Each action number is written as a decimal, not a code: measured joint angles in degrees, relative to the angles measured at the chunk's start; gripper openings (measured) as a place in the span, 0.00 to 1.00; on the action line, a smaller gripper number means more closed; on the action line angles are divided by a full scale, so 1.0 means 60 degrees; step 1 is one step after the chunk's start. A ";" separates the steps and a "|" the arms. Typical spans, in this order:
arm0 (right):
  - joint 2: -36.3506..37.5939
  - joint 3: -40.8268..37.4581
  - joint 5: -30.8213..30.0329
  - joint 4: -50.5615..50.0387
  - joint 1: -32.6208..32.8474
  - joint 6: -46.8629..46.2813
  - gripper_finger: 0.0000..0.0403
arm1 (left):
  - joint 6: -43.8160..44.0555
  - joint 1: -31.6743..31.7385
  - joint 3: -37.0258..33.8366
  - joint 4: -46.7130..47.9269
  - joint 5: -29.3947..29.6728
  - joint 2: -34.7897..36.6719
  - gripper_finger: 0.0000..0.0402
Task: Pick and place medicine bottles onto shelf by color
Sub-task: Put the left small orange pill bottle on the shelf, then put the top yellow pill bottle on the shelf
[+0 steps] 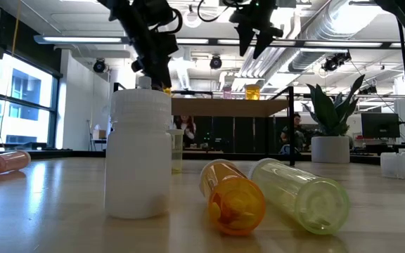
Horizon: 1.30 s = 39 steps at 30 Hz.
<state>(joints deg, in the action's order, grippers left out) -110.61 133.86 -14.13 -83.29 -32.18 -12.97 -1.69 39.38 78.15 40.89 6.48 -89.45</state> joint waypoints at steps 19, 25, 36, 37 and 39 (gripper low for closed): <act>0.0000 0.0000 0.0069 0.0000 -0.0056 0.0810 0.65 | -0.0001 -0.0004 0.0000 0.0371 0.0029 0.0019 0.30; 0.0000 -0.0004 0.0175 0.0202 0.0201 0.1240 0.65 | 0.0004 -0.0004 0.0347 0.0368 0.0029 0.0035 0.42; 0.0598 -0.0015 0.0151 0.0196 0.0900 0.1424 0.65 | -0.0349 -0.0011 0.2030 0.1692 -0.0016 0.0061 0.55; 0.0670 -0.0015 0.0144 0.0194 0.0954 0.1437 0.65 | -0.0433 -0.0012 0.2214 0.1868 -0.0065 0.0101 0.54; 0.0770 -0.0015 0.0145 0.0134 0.1082 0.1565 0.65 | -0.0555 -0.0078 0.2463 0.2074 -0.0210 0.0258 0.54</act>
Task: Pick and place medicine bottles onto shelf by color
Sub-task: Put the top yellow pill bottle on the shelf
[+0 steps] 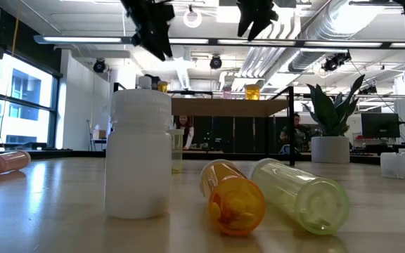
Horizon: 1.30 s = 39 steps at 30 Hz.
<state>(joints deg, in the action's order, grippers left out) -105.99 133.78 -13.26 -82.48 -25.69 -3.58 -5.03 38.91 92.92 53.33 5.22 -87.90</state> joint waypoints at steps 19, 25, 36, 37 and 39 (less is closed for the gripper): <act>0.2044 -0.6027 0.2198 0.4048 0.2128 -0.1154 0.65 | 0.1806 -0.1111 -0.3793 -0.1891 -0.0540 0.3973 0.52; 0.2053 -0.7464 0.2512 0.6333 0.3120 -0.1163 0.65 | 0.2661 -0.1703 -0.5603 -0.3247 -0.0526 0.5001 0.52; 0.2041 -0.9261 0.4034 0.9827 0.3693 -0.0996 0.65 | 0.4393 -0.3235 -0.7683 -0.4436 -0.0516 0.6099 0.52; 0.2022 -0.9434 0.4048 1.0110 0.3755 -0.0925 0.65 | 0.4504 -0.3355 -0.7776 -0.4436 -0.0515 0.6148 0.52; 0.2001 -0.9805 0.4040 1.0497 0.3873 -0.0905 0.65 | 0.4698 -0.3586 -0.7943 -0.4431 -0.0512 0.6244 0.52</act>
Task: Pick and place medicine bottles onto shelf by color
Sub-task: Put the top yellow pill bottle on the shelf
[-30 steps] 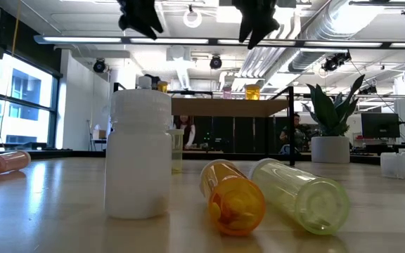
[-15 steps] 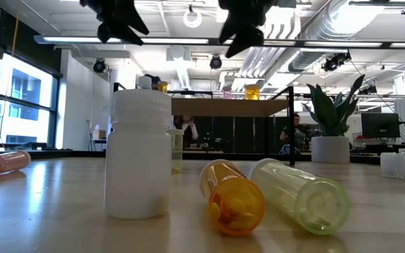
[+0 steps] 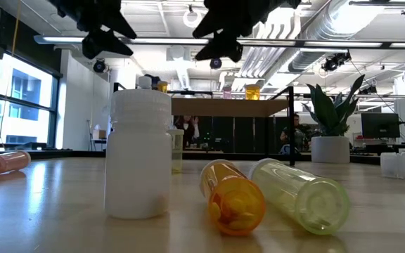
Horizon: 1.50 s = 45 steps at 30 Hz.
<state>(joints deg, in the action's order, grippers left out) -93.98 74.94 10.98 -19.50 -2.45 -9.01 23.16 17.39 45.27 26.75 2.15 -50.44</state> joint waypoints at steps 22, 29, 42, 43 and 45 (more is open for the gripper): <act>-0.1650 -0.1892 -0.1232 0.4873 0.0832 0.0135 0.65 | 0.0647 -0.0675 -0.0148 0.0311 0.0287 0.0091 0.51; -0.2450 -0.1892 -0.1375 0.5096 0.0870 0.0248 0.65 | 0.0647 -0.0675 -0.0148 0.0346 0.0285 0.0091 0.51; -0.3190 -0.1892 -0.1690 0.5206 0.0939 0.0276 0.63 | 0.0793 -0.0675 -0.0144 0.0363 0.0288 0.0088 0.51; -0.3216 -0.1892 -0.1690 0.5172 0.0942 0.0258 0.62 | 0.0790 -0.0675 -0.0144 0.0363 0.0288 0.0088 0.51; -0.3216 -0.1892 -0.1690 0.5169 0.0939 0.0258 0.58 | 0.0793 -0.0675 -0.0144 0.0363 0.0295 0.0088 0.51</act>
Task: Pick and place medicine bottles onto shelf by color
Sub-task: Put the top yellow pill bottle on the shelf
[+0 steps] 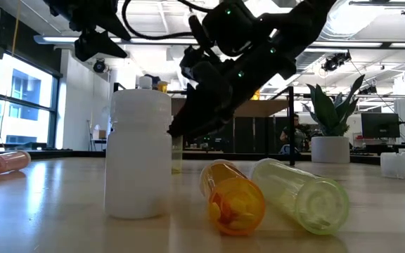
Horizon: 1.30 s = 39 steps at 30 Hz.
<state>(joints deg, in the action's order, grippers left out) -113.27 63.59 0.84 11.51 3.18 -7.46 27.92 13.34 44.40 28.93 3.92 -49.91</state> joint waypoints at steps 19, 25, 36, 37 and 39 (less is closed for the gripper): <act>0.0000 0.0000 0.0001 0.0068 0.0000 -0.0106 0.25 | -0.0004 0.0004 0.0000 0.0317 0.0216 0.0000 0.51; 0.0403 0.0004 0.0106 0.0024 -0.0031 -0.0709 0.26 | -0.0156 0.0004 0.0004 0.0314 0.0285 -0.0001 0.51; 0.2326 0.0008 -0.0397 -0.0312 -0.1008 -0.0871 0.26 | -0.0189 0.0004 0.0004 0.0284 0.1163 -0.0004 0.51; 0.2536 0.0011 -0.0397 -0.0292 -0.1144 -0.0908 0.26 | -0.0187 0.0004 0.0004 0.0283 0.1239 -0.0004 0.51; 0.2949 0.0011 -0.0401 -0.0365 -0.1416 -0.0881 0.26 | -0.0189 0.0004 0.0004 0.0283 0.1415 -0.0004 0.51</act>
<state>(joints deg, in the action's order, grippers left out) -95.58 63.66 -1.56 9.32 -5.32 -12.75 26.79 13.37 44.42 30.62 12.41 -49.93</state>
